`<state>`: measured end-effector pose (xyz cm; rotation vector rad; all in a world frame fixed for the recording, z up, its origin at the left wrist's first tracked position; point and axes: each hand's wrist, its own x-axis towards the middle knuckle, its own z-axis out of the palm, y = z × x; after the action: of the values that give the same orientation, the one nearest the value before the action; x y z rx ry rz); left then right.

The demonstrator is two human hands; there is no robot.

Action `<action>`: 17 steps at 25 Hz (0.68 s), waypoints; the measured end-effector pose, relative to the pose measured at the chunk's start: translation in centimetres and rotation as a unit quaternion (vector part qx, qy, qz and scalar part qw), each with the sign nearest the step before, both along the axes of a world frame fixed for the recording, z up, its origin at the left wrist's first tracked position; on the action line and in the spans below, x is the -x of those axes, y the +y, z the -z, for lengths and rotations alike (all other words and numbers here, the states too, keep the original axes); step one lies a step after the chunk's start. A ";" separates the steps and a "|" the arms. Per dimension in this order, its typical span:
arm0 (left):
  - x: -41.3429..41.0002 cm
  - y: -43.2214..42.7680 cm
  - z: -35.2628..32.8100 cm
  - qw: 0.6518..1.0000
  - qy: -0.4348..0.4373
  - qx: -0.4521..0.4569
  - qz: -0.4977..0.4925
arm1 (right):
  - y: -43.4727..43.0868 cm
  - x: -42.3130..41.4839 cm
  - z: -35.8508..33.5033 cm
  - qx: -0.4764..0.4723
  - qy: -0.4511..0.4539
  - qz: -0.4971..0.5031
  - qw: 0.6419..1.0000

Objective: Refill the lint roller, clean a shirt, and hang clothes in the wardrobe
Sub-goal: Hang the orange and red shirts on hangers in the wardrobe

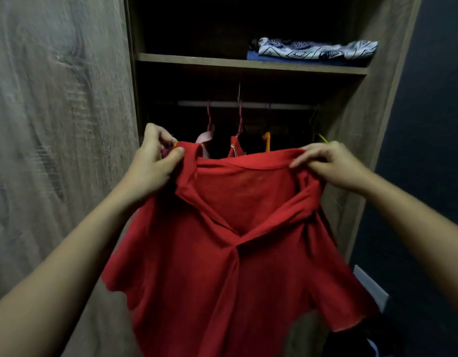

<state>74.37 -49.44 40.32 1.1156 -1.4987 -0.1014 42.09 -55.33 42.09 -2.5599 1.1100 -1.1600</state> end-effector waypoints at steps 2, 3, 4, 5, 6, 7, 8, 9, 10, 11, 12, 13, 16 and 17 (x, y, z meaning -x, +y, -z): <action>1.3 -0.6 0.3 0.998 -0.057 -0.006 -0.024 | -0.4 0.3 -0.8 0.037 0.091 0.046 0.994; 2.2 -1.0 0.6 0.995 -0.095 -0.006 -0.037 | -0.5 0.4 -0.6 0.030 0.148 0.060 0.987; 3.2 -1.6 1.3 0.990 -0.133 -0.014 -0.051 | -0.8 0.7 -0.3 0.009 0.199 0.068 0.978; 4.2 -2.3 2.4 0.985 -0.161 -0.029 -0.061 | -1.1 1.0 0.2 -0.017 0.234 0.072 0.969; 5.3 -2.9 3.6 0.980 -0.180 -0.051 -0.073 | -1.4 1.6 0.6 -0.043 0.255 0.074 0.963; 6.0 -3.8 4.9 0.975 -0.195 -0.063 -0.088 | -1.6 2.3 1.0 -0.064 0.270 0.075 0.958; 6.5 -4.6 6.0 0.970 -0.205 -0.074 -0.105 | -1.9 3.0 1.4 -0.085 0.283 0.076 0.952; 7.0 -5.6 6.8 0.967 -0.206 -0.086 -0.120 | -2.2 4.0 1.8 -0.102 0.295 0.079 0.947; 7.6 -6.5 7.2 0.964 -0.205 -0.099 -0.134 | -2.8 5.0 2.0 -0.125 0.306 0.084 0.940; 8.2 -7.4 7.2 0.962 -0.207 -0.100 -0.145 | -3.2 5.8 2.1 -0.150 0.313 0.090 0.933; 8.9 -8.4 7.0 0.961 -0.213 -0.106 -0.144 | -3.8 6.7 2.0 -0.181 0.316 0.094 0.927; 9.6 -9.3 6.8 0.959 -0.221 -0.107 -0.140 | -4.3 7.5 1.7 -0.206 0.320 0.095 0.920; 11.5 -11.6 5.8 0.956 -0.238 -0.105 -0.137 | -6.1 9.2 0.1 -0.210 0.370 0.140 0.894; 12.0 -12.5 5.4 0.960 -0.240 -0.094 -0.108 | -6.8 9.6 -0.3 -0.179 0.390 0.172 0.886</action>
<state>62.38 -61.96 34.88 1.5275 -1.8074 0.1958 32.49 -62.18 42.41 -2.6003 1.7729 0.1443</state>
